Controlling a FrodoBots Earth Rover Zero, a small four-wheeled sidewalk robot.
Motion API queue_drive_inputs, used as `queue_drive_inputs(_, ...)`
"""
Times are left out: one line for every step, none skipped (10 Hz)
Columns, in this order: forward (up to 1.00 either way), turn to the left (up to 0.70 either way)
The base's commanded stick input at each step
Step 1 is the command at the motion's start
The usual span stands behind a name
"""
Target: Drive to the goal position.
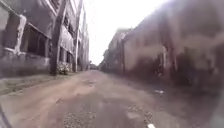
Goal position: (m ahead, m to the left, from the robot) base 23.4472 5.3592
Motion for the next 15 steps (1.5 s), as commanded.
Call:
queue_drive_inputs(0.70,0.00)
queue_drive_inputs(0.70,0.00)
queue_drive_inputs(0.70,0.00)
queue_drive_inputs(0.70,0.00)
queue_drive_inputs(0.70,0.00)
queue_drive_inputs(0.70,0.00)
queue_drive_inputs(0.70,0.00)
queue_drive_inputs(0.70,0.00)
queue_drive_inputs(0.70,0.00)
queue_drive_inputs(0.70,0.00)
queue_drive_inputs(0.70,0.00)
queue_drive_inputs(0.70,0.00)
queue_drive_inputs(0.70,0.00)
queue_drive_inputs(0.70,0.00)
queue_drive_inputs(0.70,0.00)
